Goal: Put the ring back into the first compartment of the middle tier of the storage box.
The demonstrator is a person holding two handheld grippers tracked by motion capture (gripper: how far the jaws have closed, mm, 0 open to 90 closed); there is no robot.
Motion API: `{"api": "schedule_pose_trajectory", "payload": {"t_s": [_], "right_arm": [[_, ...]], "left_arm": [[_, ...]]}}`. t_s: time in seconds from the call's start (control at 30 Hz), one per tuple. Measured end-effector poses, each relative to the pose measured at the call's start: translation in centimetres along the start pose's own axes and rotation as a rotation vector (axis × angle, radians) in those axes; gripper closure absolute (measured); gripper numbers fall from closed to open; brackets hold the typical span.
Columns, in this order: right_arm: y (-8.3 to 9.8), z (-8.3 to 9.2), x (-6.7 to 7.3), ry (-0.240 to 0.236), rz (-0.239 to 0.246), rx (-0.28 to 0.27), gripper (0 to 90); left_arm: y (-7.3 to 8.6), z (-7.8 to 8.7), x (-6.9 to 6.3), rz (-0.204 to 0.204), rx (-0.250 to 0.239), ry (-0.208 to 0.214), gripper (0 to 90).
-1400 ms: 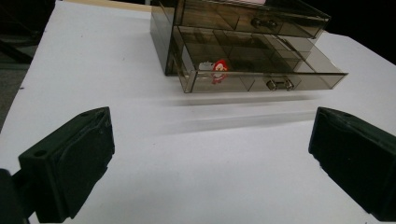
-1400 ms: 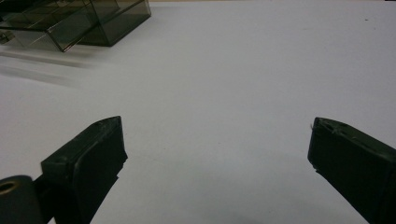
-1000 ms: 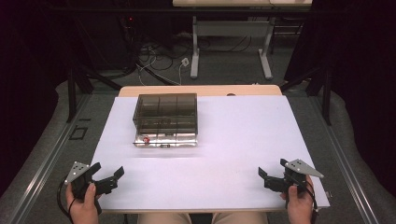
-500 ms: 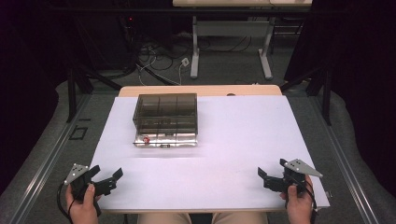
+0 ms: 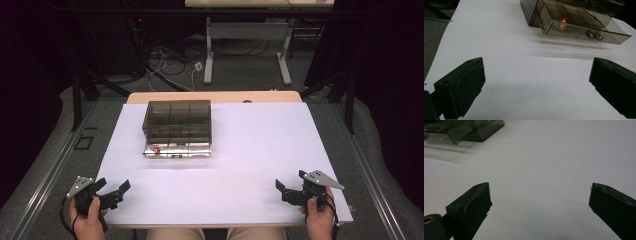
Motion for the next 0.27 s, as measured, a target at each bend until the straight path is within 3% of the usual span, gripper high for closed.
{"api": "schedule_pose_trajectory", "payload": {"t_s": [0.27], "right_arm": [[0.08, 0.02, -0.18, 0.003, -0.007, 0.01, 3.5]], "left_arm": [[0.06, -0.2, -0.21, -0.001, 0.017, 0.007, 0.4]]}}
Point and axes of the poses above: each handheld gripper's, and its own axes: z roughly backward along the jaws, y roughly out of its underside, x roughly to its left, the point moved 5 cm from there along -z, roughly forward along the jaws, and after that the axes turned 4 degrees about x, right-handed, at the moved point
